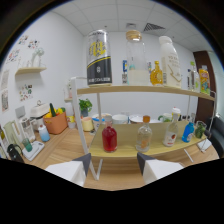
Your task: Make me a cup of Vodka Sunrise.
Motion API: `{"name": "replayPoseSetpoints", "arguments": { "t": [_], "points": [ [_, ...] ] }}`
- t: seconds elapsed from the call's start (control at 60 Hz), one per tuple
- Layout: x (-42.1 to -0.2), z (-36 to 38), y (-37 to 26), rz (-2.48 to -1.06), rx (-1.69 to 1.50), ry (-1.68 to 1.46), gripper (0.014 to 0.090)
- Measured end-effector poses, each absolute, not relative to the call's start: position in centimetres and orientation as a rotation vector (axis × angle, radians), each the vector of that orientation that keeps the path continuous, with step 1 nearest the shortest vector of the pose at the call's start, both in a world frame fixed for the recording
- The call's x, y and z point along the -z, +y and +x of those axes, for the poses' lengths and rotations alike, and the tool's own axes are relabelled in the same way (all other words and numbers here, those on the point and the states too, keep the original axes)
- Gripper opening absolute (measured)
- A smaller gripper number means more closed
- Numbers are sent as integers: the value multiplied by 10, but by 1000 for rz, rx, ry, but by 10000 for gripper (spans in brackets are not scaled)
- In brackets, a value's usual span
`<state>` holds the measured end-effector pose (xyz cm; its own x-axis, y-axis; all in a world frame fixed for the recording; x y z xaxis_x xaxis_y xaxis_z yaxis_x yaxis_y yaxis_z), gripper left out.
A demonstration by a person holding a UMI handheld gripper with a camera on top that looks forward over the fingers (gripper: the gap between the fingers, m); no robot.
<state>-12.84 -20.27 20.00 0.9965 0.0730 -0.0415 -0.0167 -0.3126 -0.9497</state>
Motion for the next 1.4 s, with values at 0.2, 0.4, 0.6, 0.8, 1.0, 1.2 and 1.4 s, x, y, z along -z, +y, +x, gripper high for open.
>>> {"name": "replayPoseSetpoints", "arguments": {
  "t": [0.2,0.4,0.6,0.8,1.0,1.2,1.4],
  "points": [
    [-198,-138,-144,-1864,-42,-36,773],
    [-186,-142,-115,-1881,-22,-36,504],
    [-184,-144,-111,-1879,-27,-40,354],
    [-192,-142,-123,-1852,-29,-86,340],
    [-211,-129,-165,-1807,-78,-89,339],
    [-195,-96,-205,-1822,-141,-18,339],
    [-182,-68,-225,-1841,-350,187,340]
  ]
}}
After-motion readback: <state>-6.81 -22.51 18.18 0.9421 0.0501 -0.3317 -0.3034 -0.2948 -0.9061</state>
